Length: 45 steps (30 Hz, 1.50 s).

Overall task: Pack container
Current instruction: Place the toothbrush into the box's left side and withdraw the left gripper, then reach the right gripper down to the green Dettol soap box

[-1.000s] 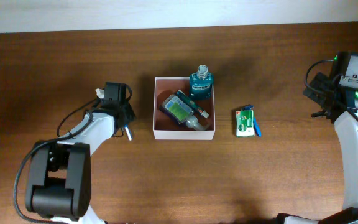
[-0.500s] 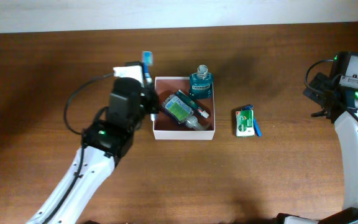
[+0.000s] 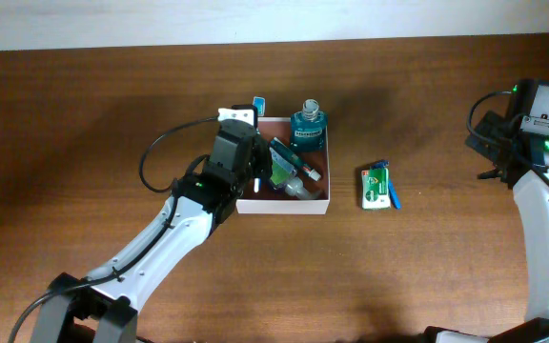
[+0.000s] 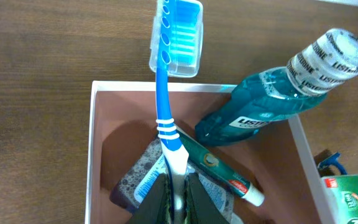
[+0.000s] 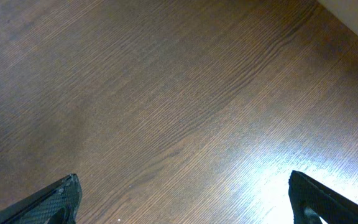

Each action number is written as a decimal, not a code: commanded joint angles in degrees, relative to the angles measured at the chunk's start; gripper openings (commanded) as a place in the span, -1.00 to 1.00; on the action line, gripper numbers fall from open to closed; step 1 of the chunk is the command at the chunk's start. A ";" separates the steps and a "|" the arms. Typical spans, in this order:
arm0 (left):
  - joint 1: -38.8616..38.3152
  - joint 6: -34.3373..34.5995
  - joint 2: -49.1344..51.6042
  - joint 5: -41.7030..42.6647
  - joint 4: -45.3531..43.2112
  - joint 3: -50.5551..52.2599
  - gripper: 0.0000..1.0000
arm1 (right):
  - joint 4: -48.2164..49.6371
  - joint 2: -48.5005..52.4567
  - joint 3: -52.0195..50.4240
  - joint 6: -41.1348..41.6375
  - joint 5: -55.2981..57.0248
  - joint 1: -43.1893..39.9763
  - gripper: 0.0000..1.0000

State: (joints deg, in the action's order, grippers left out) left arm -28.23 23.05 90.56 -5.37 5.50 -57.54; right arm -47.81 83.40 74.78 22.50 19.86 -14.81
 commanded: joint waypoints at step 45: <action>27.17 -0.85 -10.12 -21.03 17.77 -0.44 0.99 | -12.70 1.99 -1.03 0.04 -28.55 7.74 0.99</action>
State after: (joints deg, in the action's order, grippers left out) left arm -1.30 22.90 81.30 -25.56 23.20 -57.76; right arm -59.72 83.70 74.78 22.50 -5.56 -11.66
